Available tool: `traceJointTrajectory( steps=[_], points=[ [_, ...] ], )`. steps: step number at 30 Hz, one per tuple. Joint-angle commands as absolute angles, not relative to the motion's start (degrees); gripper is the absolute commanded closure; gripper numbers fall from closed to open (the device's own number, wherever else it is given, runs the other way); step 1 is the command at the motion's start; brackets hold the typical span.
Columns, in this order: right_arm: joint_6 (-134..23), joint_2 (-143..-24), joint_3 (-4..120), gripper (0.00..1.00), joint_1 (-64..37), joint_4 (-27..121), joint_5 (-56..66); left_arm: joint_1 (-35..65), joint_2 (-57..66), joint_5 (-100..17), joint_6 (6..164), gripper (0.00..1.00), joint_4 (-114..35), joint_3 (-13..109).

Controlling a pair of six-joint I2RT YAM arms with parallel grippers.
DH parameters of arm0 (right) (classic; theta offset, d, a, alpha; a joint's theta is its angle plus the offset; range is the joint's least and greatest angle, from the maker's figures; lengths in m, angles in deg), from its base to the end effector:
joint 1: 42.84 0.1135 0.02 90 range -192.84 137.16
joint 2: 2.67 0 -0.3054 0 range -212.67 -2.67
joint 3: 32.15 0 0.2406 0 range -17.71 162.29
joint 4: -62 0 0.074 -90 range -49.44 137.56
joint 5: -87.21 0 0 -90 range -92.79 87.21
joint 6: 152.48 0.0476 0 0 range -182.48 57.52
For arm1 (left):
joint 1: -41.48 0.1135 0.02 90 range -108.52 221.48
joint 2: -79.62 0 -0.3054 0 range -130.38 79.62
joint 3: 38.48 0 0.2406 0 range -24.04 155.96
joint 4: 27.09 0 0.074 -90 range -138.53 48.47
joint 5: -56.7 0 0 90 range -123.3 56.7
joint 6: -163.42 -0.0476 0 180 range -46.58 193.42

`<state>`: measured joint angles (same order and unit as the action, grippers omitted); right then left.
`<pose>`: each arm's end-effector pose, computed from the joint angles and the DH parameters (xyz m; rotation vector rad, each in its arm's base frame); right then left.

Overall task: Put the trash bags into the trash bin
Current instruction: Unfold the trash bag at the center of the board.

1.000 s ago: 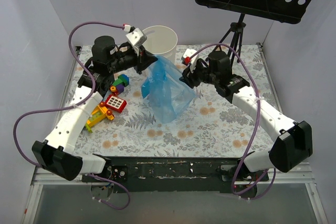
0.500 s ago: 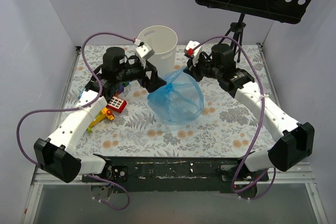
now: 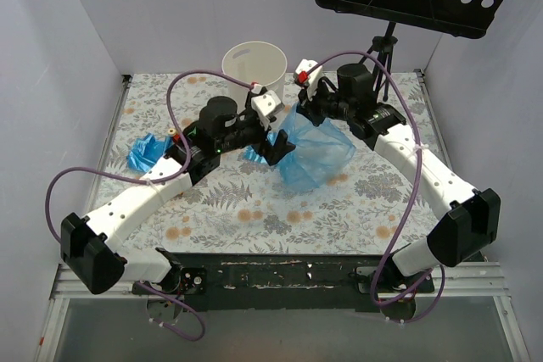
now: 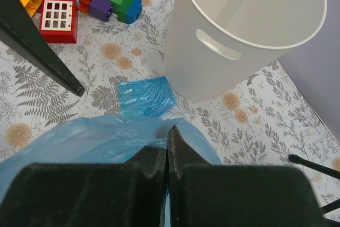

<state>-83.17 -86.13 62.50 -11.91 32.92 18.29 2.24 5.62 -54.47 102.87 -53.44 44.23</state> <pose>0.2776 0.1863 0.4272 -1.0428 1.5740 0.4683 0.2110 -0.1945 0.4076 0.4455 1.9806 -1.1403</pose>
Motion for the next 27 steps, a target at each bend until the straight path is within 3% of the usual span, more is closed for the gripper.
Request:
traceJointTrajectory(
  steps=[1,10,11,17,22,27],
  points=[
    [-82.3,-87.1,66.1,0.99,-11.6,33.1,18.1,-2.0,6.4,-41.7,104.5,0.02,-47.4,42.7],
    [-82.3,-87.2,68.6,0.99,-11.6,33.1,18.1,-8.3,-0.4,-19.8,106.5,0.02,-42.7,44.2],
    [-60.3,-87.3,68.7,0.99,-11.6,34.0,-5.8,-9.0,-0.6,-18.0,106.1,0.02,-42.4,44.6],
    [-57.0,-88.7,70.1,0.99,-11.6,34.5,-11.6,-11.0,-1.9,-16.7,106.3,0.02,-47.5,50.3],
    [-56.8,-89.9,72.0,0.99,-11.6,34.9,-11.8,-10.8,0.1,-10.3,101.0,0.02,-45.9,47.5],
    [-56.4,-88.9,70.6,0.99,-11.6,34.4,-13.0,-5.4,1.7,-8.8,101.1,0.02,-45.7,46.7]
  ],
)
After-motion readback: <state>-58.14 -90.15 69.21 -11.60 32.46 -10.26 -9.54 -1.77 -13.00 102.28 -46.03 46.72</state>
